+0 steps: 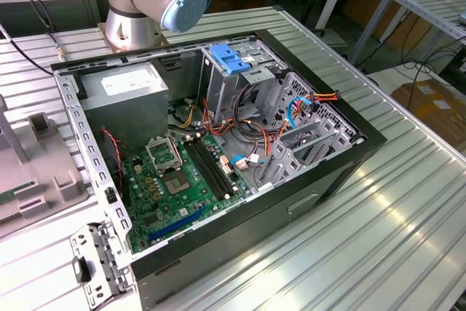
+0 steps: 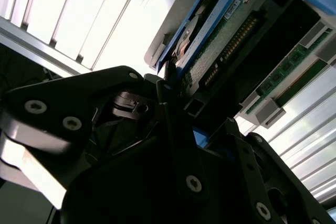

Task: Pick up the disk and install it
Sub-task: 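Pick up the disk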

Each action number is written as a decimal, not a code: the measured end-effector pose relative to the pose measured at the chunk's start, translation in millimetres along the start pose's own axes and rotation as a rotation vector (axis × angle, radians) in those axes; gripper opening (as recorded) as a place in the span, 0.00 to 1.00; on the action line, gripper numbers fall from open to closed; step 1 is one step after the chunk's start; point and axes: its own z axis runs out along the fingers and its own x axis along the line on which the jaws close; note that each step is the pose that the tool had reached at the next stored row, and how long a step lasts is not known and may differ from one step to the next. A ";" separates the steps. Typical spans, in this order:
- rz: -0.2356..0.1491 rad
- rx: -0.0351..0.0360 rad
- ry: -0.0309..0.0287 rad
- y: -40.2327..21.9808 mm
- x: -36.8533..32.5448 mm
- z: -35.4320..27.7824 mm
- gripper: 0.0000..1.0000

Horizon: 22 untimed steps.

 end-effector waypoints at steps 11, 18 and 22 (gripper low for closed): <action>0.000 0.0000 0.0000 0.2 -0.3 -7.0 0.37; 0.000 -0.0002 0.0001 0.3 -0.5 -11.2 0.37; 0.000 -0.0002 0.0000 0.3 -0.6 -13.8 0.37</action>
